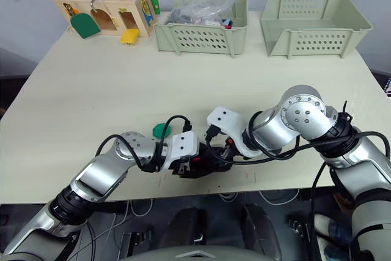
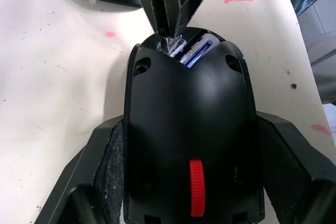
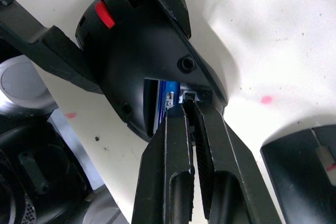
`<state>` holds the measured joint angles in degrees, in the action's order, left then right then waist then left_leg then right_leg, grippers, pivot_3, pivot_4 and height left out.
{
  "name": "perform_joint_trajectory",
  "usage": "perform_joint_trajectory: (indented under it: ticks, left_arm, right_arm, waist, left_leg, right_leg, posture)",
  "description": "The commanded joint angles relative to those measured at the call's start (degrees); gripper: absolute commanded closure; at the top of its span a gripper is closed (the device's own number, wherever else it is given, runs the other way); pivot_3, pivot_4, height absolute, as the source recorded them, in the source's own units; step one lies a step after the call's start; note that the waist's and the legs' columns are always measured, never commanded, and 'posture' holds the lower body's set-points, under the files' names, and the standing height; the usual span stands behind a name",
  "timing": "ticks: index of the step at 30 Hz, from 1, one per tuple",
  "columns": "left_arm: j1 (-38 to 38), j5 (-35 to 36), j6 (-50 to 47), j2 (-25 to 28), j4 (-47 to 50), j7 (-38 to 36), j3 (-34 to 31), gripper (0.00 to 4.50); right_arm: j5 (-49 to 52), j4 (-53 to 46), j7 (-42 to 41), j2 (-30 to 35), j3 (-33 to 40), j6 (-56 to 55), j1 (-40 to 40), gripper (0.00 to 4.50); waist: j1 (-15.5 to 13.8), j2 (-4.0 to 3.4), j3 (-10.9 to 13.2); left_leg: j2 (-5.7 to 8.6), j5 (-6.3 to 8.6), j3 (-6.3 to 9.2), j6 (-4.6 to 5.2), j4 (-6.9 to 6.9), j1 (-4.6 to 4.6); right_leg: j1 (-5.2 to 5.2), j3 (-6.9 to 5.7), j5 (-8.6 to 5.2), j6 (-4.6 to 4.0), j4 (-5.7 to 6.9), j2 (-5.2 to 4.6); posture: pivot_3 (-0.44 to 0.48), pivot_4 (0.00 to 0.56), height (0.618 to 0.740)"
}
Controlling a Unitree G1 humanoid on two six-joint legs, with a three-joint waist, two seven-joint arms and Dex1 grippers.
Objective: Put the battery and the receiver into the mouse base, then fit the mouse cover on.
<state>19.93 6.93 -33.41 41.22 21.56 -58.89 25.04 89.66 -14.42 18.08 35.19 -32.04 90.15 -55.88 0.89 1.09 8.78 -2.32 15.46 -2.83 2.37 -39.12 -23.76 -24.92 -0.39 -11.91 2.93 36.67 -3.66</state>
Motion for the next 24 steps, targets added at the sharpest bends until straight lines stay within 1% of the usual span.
perform_joint_trajectory:
  ticks: [1,10,15,24]
  left_arm:
    - [-1.2,-1.7,-1.5,0.9,-1.8,0.4,1.2,1.63]
    - [0.3,-1.3,-2.1,1.0,-2.5,-0.3,0.8,1.63]
    - [1.6,-1.1,-2.1,0.7,-3.9,-0.9,0.6,1.63]
    - [1.9,-1.4,-0.6,0.6,-5.4,-1.5,0.9,1.63]
  right_arm:
    - [-1.3,0.4,-3.3,-1.7,-1.6,2.3,0.4,4.5]
    - [-5.2,0.1,-7.3,0.3,-2.0,2.4,-0.5,4.5]
    - [1.8,4.6,-3.2,-0.8,2.2,2.1,1.6,4.5]
    - [9.0,4.5,4.5,0.9,2.0,-0.5,1.2,4.5]
  waist:
    - [0.0,0.01,0.0]
    - [0.0,0.01,0.0]
    - [-0.1,0.02,0.0]
    - [-0.1,0.02,0.0]
  left_leg:
    - [0.0,0.0,0.0,0.0,0.0,0.0]
    - [0.0,0.0,0.0,0.0,0.0,0.01]
    - [0.01,0.0,0.01,0.0,0.0,-0.02]
    - [0.01,0.0,0.01,0.0,0.0,-0.02]
  right_leg:
    - [0.0,0.0,0.0,0.0,0.0,0.0]
    - [0.01,0.0,0.0,0.0,0.0,0.01]
    - [0.01,-0.02,0.0,0.0,0.01,0.01]
    - [0.0,-0.01,0.0,0.0,0.01,0.01]
  posture:
    - [0.0,0.15,0.74]
    - [0.0,0.15,0.74]
    - [0.0,0.15,0.74]
    - [0.0,0.15,0.74]
